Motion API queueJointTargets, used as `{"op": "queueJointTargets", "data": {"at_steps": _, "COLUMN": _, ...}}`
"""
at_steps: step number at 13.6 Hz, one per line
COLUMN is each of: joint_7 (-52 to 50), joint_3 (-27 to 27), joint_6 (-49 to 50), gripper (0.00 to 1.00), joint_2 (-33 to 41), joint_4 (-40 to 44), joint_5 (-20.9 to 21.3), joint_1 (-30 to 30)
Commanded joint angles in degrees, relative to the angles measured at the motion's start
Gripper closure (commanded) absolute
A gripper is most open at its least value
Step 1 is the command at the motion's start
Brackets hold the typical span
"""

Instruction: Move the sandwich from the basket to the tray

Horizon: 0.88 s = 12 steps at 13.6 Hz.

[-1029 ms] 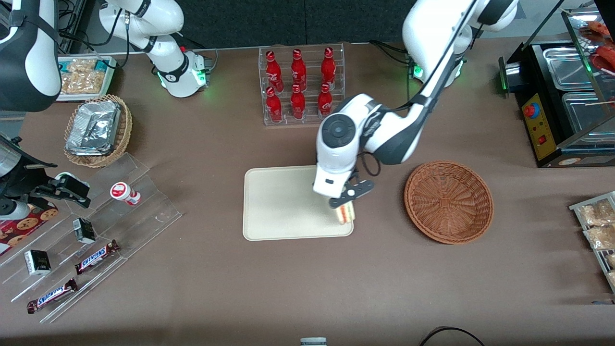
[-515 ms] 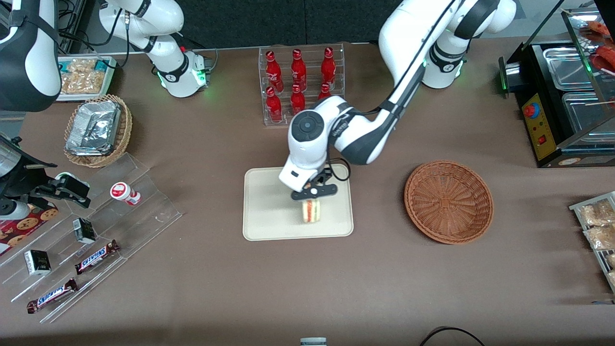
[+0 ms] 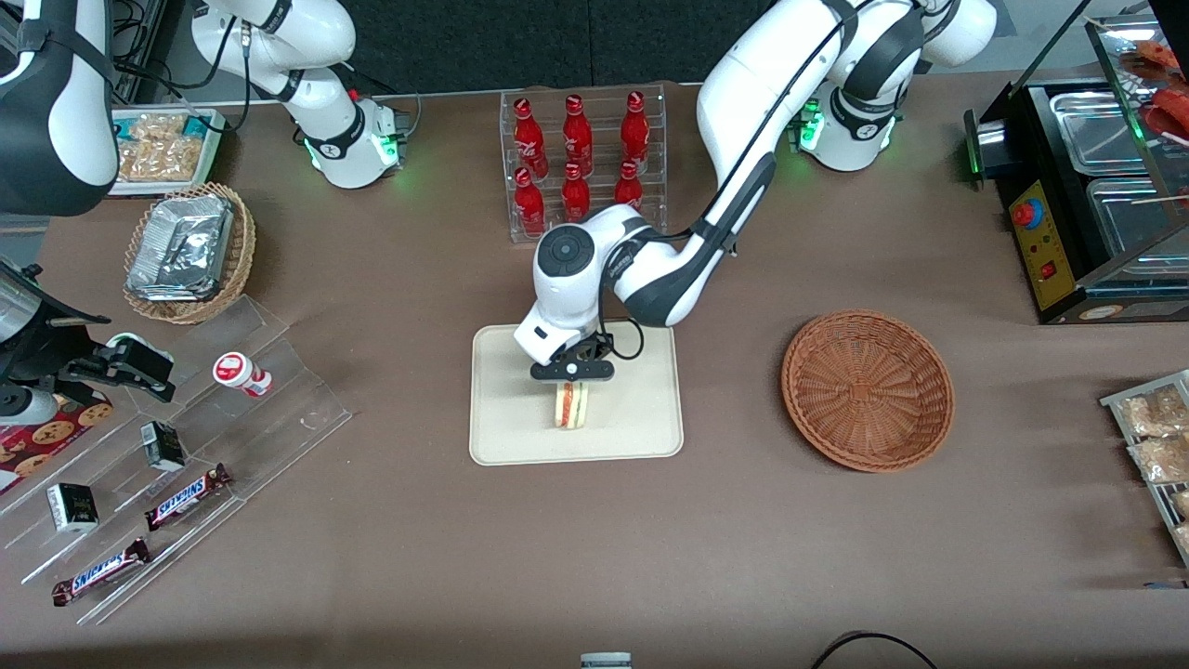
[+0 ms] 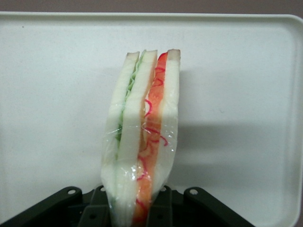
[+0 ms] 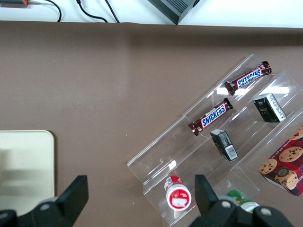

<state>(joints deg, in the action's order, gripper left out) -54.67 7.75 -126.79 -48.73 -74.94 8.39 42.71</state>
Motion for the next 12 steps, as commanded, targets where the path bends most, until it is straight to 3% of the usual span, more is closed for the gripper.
{"op": "queueJointTargets", "data": {"at_steps": 1, "joint_7": -4.0, "joint_3": -0.6, "joint_6": 0.3, "gripper": 0.85, "joint_2": -3.0, "joint_4": 3.8, "joint_5": 3.3, "joint_1": 0.9}}
{"op": "queueJointTargets", "data": {"at_steps": 6, "joint_7": -6.2, "joint_3": -0.6, "joint_6": 0.2, "gripper": 0.78, "joint_2": -4.9, "joint_4": 4.8, "joint_5": 4.8, "joint_1": 1.3}}
{"op": "queueJointTargets", "data": {"at_steps": 7, "joint_7": -6.2, "joint_3": -0.6, "joint_6": 0.2, "gripper": 0.60, "joint_2": -5.0, "joint_4": 4.8, "joint_5": 4.8, "joint_1": 1.3}}
{"op": "queueJointTargets", "data": {"at_steps": 8, "joint_7": -6.1, "joint_3": -0.6, "joint_6": 0.0, "gripper": 0.50, "joint_2": -5.0, "joint_4": 4.8, "joint_5": 4.8, "joint_1": 1.3}}
{"op": "queueJointTargets", "data": {"at_steps": 10, "joint_7": -5.6, "joint_3": -0.6, "joint_6": -0.9, "gripper": 0.00, "joint_2": -5.0, "joint_4": 4.7, "joint_5": 4.8, "joint_1": 1.2}}
{"op": "queueJointTargets", "data": {"at_steps": 12, "joint_7": -6.0, "joint_3": -0.7, "joint_6": -0.9, "gripper": 0.00, "joint_2": -4.5, "joint_4": 4.8, "joint_5": 4.7, "joint_1": 1.0}}
